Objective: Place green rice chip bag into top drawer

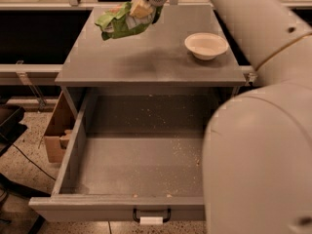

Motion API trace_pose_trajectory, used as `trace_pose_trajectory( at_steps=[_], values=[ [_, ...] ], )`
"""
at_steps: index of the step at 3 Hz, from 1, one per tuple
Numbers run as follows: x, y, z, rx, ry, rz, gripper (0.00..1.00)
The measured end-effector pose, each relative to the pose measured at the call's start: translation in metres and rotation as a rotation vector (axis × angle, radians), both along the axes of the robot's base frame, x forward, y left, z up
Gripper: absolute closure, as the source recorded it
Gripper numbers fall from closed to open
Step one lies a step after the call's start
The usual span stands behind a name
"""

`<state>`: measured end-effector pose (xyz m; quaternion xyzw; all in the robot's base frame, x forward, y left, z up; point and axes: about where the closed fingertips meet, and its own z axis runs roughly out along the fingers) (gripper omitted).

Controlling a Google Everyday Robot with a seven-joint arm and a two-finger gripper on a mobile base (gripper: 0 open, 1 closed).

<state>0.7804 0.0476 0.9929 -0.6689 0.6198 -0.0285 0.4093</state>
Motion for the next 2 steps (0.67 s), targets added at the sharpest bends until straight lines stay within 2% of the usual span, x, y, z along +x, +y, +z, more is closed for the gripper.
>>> trace_pose_trajectory(
  at_steps=[1,2],
  values=[
    [-0.082,-0.03,0.026,-0.015,0.109,-0.071,1.0],
    [-0.162,-0.057,0.047,-0.003,0.175,-0.166,1.0]
  ],
)
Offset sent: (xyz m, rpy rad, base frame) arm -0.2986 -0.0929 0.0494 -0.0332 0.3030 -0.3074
